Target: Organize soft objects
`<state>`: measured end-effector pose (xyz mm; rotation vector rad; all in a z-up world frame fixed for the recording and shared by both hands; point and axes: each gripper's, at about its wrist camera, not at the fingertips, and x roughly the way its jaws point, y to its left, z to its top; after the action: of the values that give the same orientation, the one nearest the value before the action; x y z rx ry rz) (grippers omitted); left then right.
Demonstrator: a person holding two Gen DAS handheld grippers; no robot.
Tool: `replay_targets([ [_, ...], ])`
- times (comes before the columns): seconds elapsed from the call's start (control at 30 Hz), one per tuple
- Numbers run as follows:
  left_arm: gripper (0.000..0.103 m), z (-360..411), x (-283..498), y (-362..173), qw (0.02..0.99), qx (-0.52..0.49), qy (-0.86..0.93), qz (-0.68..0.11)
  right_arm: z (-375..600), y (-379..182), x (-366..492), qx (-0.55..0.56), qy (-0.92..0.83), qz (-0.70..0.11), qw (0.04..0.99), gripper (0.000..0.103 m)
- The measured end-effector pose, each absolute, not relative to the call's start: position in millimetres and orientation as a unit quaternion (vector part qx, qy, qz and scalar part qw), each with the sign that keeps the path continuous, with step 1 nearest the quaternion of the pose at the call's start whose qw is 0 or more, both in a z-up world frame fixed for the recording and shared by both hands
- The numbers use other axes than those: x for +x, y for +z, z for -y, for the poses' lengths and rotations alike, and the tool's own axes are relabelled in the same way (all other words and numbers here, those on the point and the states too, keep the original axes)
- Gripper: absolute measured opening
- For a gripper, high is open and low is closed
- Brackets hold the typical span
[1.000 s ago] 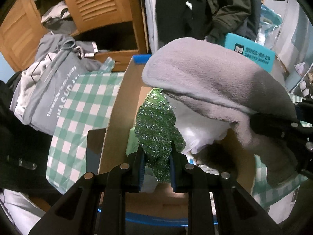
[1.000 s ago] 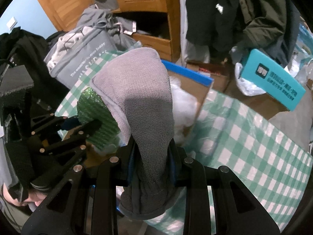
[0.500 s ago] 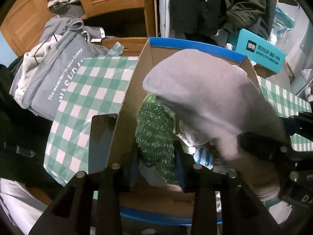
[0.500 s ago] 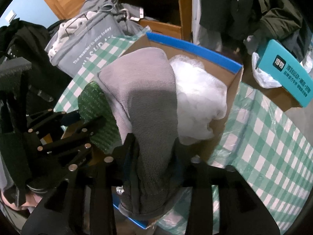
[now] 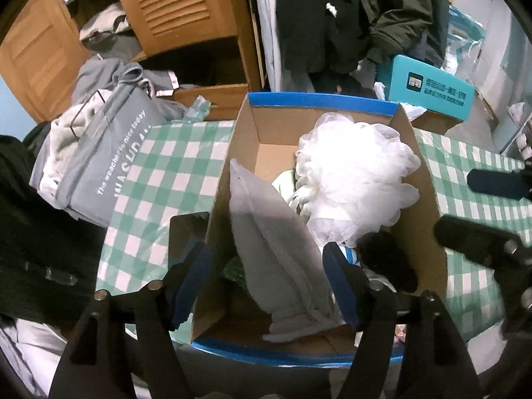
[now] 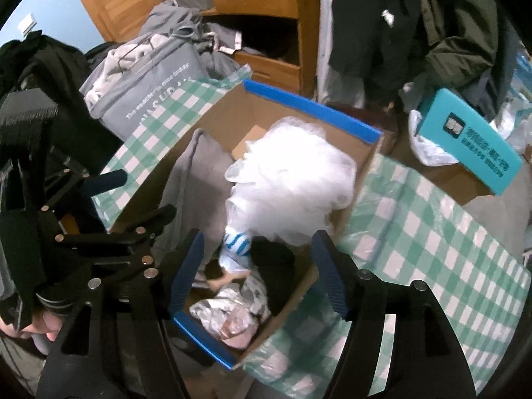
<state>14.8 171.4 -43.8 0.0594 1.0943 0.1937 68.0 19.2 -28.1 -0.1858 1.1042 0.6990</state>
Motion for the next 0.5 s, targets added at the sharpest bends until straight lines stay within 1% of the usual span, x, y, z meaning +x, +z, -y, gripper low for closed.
replay_targets([
  [0.13,0.073,-167.9,10.2,-36.1,0.854,0.025,0.086,-0.513,-5.1,-17.3,67.8,-0.081,0.315,-0.504,0.8,0.07],
  [0.27,0.082,-161.7,5.5,-20.6,0.866,0.025,0.082,-0.492,9.6,-4.9,66.8,-0.076,0.304,-0.491,0.813,0.072],
  [0.37,0.083,-154.9,3.6,-11.4,0.873,0.029,0.074,-0.481,18.9,3.1,65.1,-0.07,0.299,-0.483,0.82,0.072],
  [0.4,0.086,-152.8,3.2,-8.7,0.875,0.029,0.074,-0.478,21.3,5.6,64.1,-0.069,0.297,-0.479,0.823,0.073],
  [0.5,0.088,-146.9,2.2,-0.8,0.881,0.032,0.07,-0.468,31.7,15.4,59.6,-0.069,0.287,-0.461,0.837,0.073],
])
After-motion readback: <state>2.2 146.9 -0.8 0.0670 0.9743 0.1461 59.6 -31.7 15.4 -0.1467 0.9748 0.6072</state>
